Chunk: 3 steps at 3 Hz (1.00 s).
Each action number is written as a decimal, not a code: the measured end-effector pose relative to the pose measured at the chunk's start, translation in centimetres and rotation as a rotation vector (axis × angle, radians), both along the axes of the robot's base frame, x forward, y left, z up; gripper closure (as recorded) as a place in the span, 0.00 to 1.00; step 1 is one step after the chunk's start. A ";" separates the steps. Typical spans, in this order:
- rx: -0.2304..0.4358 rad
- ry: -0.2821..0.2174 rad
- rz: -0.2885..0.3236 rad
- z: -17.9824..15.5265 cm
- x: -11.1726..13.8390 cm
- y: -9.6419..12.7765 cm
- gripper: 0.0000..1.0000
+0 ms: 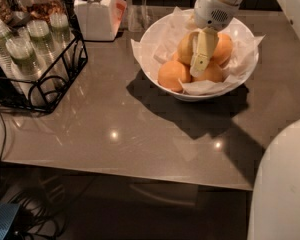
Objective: Pick orange from white bowl
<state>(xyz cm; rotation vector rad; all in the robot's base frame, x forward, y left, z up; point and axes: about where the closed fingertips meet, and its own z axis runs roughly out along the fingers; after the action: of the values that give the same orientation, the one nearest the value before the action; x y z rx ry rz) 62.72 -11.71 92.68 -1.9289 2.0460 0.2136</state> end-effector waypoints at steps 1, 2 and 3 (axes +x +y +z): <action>0.000 0.000 0.000 0.0 0.0 0.0 0.00; 0.000 0.000 0.000 0.0 0.0 0.0 0.19; 0.000 0.000 0.000 0.0 0.0 0.0 0.42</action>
Offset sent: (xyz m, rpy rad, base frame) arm 0.0002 0.0000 -0.0002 0.0000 0.0000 -0.0003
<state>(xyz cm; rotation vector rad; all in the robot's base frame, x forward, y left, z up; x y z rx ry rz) 62.74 -11.71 92.67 -1.9285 2.0462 0.2134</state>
